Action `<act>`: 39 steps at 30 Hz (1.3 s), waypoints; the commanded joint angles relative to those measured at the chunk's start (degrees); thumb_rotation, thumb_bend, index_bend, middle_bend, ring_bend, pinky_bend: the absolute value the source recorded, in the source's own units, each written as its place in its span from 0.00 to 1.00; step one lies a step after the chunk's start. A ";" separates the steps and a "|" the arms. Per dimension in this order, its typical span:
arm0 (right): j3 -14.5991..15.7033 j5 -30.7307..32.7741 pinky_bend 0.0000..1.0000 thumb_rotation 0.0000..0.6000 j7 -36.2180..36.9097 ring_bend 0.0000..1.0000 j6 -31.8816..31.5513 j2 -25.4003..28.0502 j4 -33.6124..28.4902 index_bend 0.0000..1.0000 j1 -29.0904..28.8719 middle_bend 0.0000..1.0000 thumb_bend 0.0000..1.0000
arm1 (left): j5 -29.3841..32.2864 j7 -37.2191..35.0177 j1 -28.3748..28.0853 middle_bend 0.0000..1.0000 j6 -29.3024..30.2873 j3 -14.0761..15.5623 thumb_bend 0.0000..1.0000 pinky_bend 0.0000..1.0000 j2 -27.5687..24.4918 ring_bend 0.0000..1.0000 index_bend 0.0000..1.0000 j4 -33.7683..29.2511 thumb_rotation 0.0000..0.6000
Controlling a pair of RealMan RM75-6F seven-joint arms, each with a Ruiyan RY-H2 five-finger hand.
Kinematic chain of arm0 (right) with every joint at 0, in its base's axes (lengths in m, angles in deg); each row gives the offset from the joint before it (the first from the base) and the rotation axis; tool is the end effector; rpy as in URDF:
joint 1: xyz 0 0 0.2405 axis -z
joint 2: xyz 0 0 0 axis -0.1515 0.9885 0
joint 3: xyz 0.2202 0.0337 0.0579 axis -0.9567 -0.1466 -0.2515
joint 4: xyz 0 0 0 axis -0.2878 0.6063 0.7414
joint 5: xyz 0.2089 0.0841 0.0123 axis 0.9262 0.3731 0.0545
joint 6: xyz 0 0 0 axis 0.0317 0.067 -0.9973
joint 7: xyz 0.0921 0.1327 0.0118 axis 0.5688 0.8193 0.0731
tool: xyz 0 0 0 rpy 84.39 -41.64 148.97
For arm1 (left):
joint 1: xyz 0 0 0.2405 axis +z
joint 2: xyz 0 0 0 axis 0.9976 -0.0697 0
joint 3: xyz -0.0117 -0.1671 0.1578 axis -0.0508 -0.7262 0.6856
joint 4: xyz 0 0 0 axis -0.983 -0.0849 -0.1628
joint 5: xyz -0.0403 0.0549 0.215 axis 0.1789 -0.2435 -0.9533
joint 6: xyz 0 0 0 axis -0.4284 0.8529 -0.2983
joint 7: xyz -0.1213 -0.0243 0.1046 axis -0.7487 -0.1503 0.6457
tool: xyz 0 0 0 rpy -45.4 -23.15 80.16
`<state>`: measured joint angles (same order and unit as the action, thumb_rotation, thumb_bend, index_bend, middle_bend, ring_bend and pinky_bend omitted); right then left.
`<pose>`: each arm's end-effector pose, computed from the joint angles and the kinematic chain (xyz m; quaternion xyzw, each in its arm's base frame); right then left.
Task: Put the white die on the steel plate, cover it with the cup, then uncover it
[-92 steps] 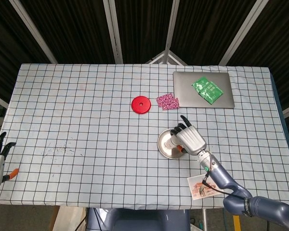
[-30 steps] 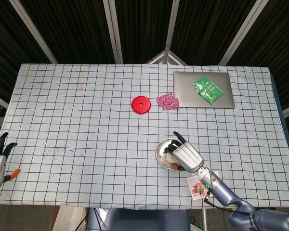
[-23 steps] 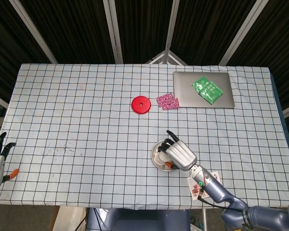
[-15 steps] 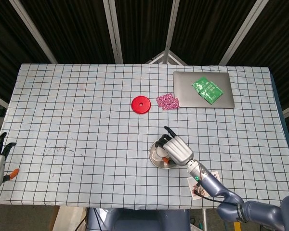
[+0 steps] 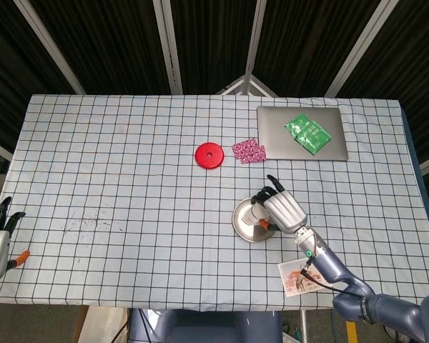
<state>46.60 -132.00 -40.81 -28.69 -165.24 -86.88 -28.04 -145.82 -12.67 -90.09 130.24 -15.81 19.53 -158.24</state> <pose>-0.1799 -0.3330 -0.0296 0.7667 -0.3129 0.4033 0.3894 -0.2905 0.1918 0.1214 -0.6124 -0.3345 -0.2725 0.6625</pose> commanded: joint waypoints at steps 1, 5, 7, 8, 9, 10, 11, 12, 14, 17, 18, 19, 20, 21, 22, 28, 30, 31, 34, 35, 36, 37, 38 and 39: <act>1.17 -0.57 0.02 1.00 1.10 0.28 -0.77 0.75 0.52 0.54 1.11 0.47 0.39 | -0.01 0.06 0.00 0.00 0.05 -0.01 0.23 0.13 0.02 0.00 0.23 -0.05 1.00; 3.30 -2.18 0.02 1.00 3.37 0.28 -1.94 2.26 -0.40 0.55 2.61 0.47 0.39 | 0.05 0.04 -0.03 0.00 -0.01 -0.02 0.23 0.13 0.02 0.00 0.23 -0.06 1.00; 4.10 -2.91 0.02 1.00 3.76 0.28 -2.33 2.78 -1.21 0.55 3.03 0.47 0.39 | 0.08 0.00 -0.06 0.00 -0.11 0.00 0.23 0.13 0.01 0.00 0.23 -0.08 1.00; 4.66 -3.44 0.02 1.00 3.99 0.28 -2.46 3.16 -1.94 0.55 3.24 0.47 0.39 | 0.05 -0.01 -0.08 0.00 -0.16 0.01 0.23 0.13 0.00 0.00 0.23 -0.10 1.00; 5.40 -4.23 0.02 1.00 4.24 0.28 -2.66 3.71 -3.18 0.55 3.46 0.47 0.39 | -0.07 -0.02 -0.11 0.00 -0.17 0.06 0.23 0.13 -0.01 0.00 0.23 -0.14 1.00; 5.73 -4.62 0.02 1.00 4.36 0.28 -2.83 3.97 -3.99 0.55 3.59 0.47 0.39 | -0.15 -0.05 -0.11 0.00 -0.15 0.09 0.23 0.13 -0.03 0.00 0.23 -0.16 1.00; 6.19 -5.16 0.02 1.00 4.51 0.28 -2.91 4.44 -5.49 0.55 3.72 0.47 0.39 | -0.29 -0.13 -0.08 0.00 -0.09 0.14 0.23 0.13 -0.06 0.00 0.23 -0.18 1.00; 6.45 -5.43 0.02 1.00 4.56 0.28 -2.76 4.75 -6.59 0.55 3.73 0.47 0.39 | -0.33 -0.19 -0.06 0.00 -0.07 0.16 0.23 0.13 -0.08 0.00 0.23 -0.20 1.00; 6.61 -5.68 0.02 1.00 4.60 0.28 -2.52 5.04 -8.10 0.55 3.68 0.47 0.39 | -0.35 -0.28 -0.02 0.00 -0.03 0.19 0.23 0.13 -0.13 0.00 0.23 -0.21 1.00; 6.38 -6.07 0.02 1.00 4.56 0.28 -2.12 5.06 -9.80 0.55 3.24 0.47 0.39 | -0.41 -0.39 0.00 0.00 0.01 0.21 0.23 0.13 -0.19 0.00 0.23 -0.20 1.00; 6.06 -6.02 0.02 1.00 4.46 0.28 -1.98 4.88 -10.04 0.55 3.03 0.47 0.39 | -0.44 -0.41 0.00 0.00 0.02 0.22 0.23 0.13 -0.20 0.00 0.23 -0.19 1.00; 5.76 -5.95 0.02 1.00 4.38 0.28 -1.84 4.69 -10.13 0.55 2.83 0.47 0.39 | -0.46 -0.43 0.00 0.00 0.00 0.23 0.23 0.13 -0.20 0.00 0.23 -0.17 1.00; 5.27 -5.83 0.02 1.00 4.31 0.28 -1.58 4.40 -10.20 0.55 2.47 0.47 0.39 | -0.50 -0.47 -0.02 0.00 -0.03 0.23 0.23 0.13 -0.22 0.00 0.23 -0.15 1.00; 4.89 -5.76 0.02 1.00 4.33 0.28 -1.46 4.20 -10.22 0.55 2.21 0.47 0.39 | -0.48 -0.50 -0.04 0.00 -0.05 0.22 0.23 0.13 -0.21 0.00 0.23 -0.12 1.00; 4.31 -5.65 0.02 1.00 4.35 0.28 -1.40 3.90 -10.19 0.55 1.87 0.47 0.39 | -0.40 -0.52 -0.06 0.00 -0.09 0.17 0.23 0.13 -0.20 0.00 0.23 -0.06 1.00; 1.08 -4.05 0.02 1.00 5.77 0.28 -0.40 2.04 -8.70 0.55 -0.03 0.47 0.40 | -0.20 -0.42 -0.16 0.00 -0.27 0.12 0.23 0.13 -0.13 0.00 0.23 0.06 1.00; 0.19 -3.40 0.02 1.00 5.85 0.28 0.21 1.48 -7.51 0.55 -0.66 0.47 0.40 | -0.20 -0.41 -0.13 0.00 -0.19 0.09 0.23 0.13 -0.13 0.00 0.23 0.07 1.00; -0.28 -3.07 0.02 1.00 5.88 0.28 0.27 1.14 -6.83 0.55 -0.88 0.47 0.40 | -0.16 -0.38 -0.13 0.00 -0.17 0.07 0.23 0.13 -0.12 0.00 0.23 0.08 1.00; -1.00 -2.28 0.02 1.00 6.55 0.28 0.52 0.33 -4.81 0.55 -1.19 0.47 0.40 | -0.08 -0.37 -0.10 0.00 -0.16 0.07 0.23 0.13 -0.16 0.00 0.23 0.07 1.00; -1.14 -1.99 0.02 1.00 6.90 0.28 0.45 0.22 -4.12 0.55 -1.11 0.47 0.40 | -0.10 -0.40 -0.08 0.00 -0.11 0.06 0.23 0.13 -0.18 0.00 0.23 0.06 1.00; -1.15 -1.90 0.02 1.00 7.21 0.28 0.32 0.26 -3.65 0.55 -1.02 0.47 0.40 | -0.11 -0.45 -0.07 0.00 -0.07 0.05 0.23 0.13 -0.20 0.00 0.24 0.07 1.00; -1.18 -1.80 0.02 1.00 7.44 0.28 0.05 0.45 -3.30 0.55 -0.85 0.47 0.40 | -0.07 -0.48 -0.07 0.00 -0.05 0.01 0.23 0.13 -0.19 0.00 0.24 0.10 1.00; -1.28 -1.74 0.02 1.00 7.64 0.28 -0.33 0.72 -3.12 0.55 -0.68 0.47 0.40 | 0.01 -0.48 -0.07 0.00 -0.05 -0.03 0.23 0.13 -0.17 0.00 0.24 0.12 1.00; -1.62 -1.59 0.02 1.00 7.68 0.28 -0.88 1.17 -2.97 0.55 -0.53 0.47 0.40 | 0.08 -0.43 -0.10 0.00 -0.15 -0.01 0.23 0.13 -0.15 0.00 0.23 0.13 1.00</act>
<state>45.36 -133.83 -33.27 -29.03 -164.50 -90.08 -28.77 -145.76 -13.13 -90.17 130.13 -15.83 19.37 -158.10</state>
